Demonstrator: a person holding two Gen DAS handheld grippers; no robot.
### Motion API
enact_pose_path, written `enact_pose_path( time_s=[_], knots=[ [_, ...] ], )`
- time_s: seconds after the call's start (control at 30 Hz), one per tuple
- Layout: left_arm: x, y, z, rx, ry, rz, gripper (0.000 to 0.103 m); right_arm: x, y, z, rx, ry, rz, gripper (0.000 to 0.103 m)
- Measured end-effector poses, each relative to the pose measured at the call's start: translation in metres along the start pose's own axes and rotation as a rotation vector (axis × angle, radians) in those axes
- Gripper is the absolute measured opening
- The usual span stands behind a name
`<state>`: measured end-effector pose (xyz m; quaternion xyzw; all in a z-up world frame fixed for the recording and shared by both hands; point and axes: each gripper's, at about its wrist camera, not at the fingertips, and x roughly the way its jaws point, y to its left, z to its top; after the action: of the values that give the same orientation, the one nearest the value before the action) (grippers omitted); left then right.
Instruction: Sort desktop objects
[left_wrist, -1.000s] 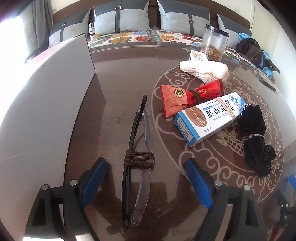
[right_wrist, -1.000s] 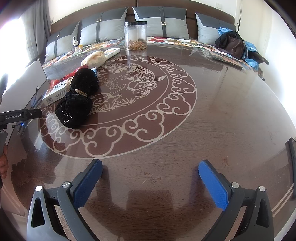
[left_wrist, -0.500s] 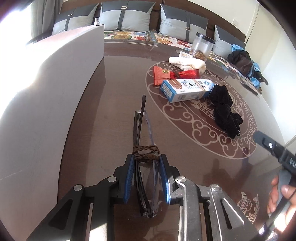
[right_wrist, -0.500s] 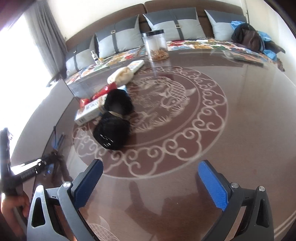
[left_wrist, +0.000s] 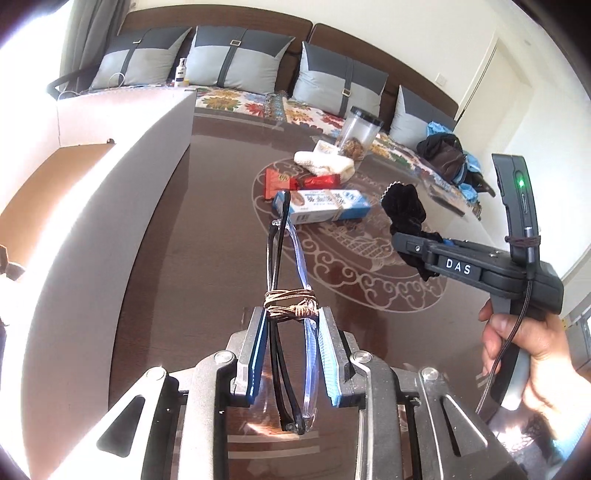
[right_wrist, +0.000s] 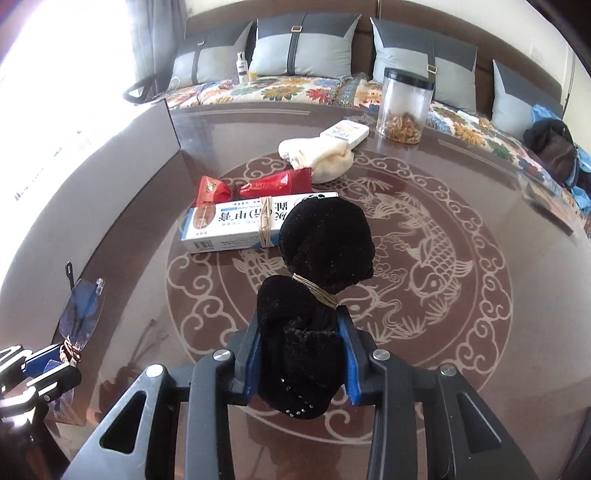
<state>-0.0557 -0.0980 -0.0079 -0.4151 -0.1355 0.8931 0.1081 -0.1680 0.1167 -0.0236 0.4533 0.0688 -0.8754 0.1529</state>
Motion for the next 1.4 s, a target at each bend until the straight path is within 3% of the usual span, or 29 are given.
enact_pose_path(
  time_s=[0.2, 0.3, 0.37, 0.5, 0.67, 0.7, 0.73, 0.77, 0.8, 0.83, 0.97, 1.1, 1.17, 1.27, 1.4],
  knots=[
    [-0.079, 0.026, 0.041, -0.065, -0.12, -0.068, 0.027, -0.07, 0.049, 0.033, -0.014, -0.105, 0.139, 0.036],
    [-0.114, 0.06, 0.061, -0.083, -0.154, -0.015, 0.027, -0.1, 0.107, 0.061, -0.059, -0.17, 0.258, 0.036],
    [-0.13, 0.089, 0.069, -0.092, -0.162, 0.061, 0.027, -0.114, 0.152, 0.078, -0.102, -0.193, 0.337, 0.036],
    [-0.14, 0.156, 0.069, -0.171, -0.109, 0.2, 0.027, -0.108, 0.238, 0.101, -0.199, -0.2, 0.403, 0.036],
    [-0.111, 0.22, 0.043, -0.27, 0.047, 0.303, 0.03, -0.054, 0.302, 0.098, -0.219, -0.058, 0.464, 0.04],
    [-0.105, 0.229, 0.036, -0.293, 0.084, 0.332, 0.033, -0.043, 0.309, 0.094, -0.222, -0.025, 0.467, 0.043],
    [-0.101, 0.237, 0.03, -0.315, 0.108, 0.351, 0.038, -0.036, 0.317, 0.088, -0.229, 0.013, 0.461, 0.056],
    [-0.1, 0.242, 0.024, -0.335, 0.116, 0.36, 0.057, -0.027, 0.321, 0.083, -0.236, 0.047, 0.45, 0.072],
    [-0.099, 0.245, 0.018, -0.352, 0.116, 0.376, 0.079, -0.023, 0.324, 0.078, -0.24, 0.061, 0.434, 0.075],
    [-0.101, 0.246, 0.014, -0.362, 0.104, 0.394, 0.083, -0.024, 0.319, 0.073, -0.238, 0.047, 0.421, 0.076],
    [-0.12, 0.236, 0.004, -0.341, 0.032, 0.431, 0.084, -0.054, 0.285, 0.065, -0.24, -0.086, 0.374, 0.091],
    [-0.137, 0.198, 0.009, -0.279, -0.078, 0.438, 0.084, -0.089, 0.218, 0.056, -0.195, -0.237, 0.297, 0.103],
    [-0.139, 0.174, 0.015, -0.23, -0.118, 0.423, 0.084, -0.095, 0.177, 0.042, -0.165, -0.281, 0.225, 0.103],
    [-0.136, 0.126, 0.022, -0.146, -0.17, 0.367, 0.084, -0.084, 0.113, 0.016, -0.126, -0.268, 0.098, 0.103],
    [-0.122, 0.044, 0.024, -0.028, -0.201, 0.232, 0.084, -0.055, 0.028, -0.026, -0.059, -0.173, -0.062, 0.103]
  ],
)
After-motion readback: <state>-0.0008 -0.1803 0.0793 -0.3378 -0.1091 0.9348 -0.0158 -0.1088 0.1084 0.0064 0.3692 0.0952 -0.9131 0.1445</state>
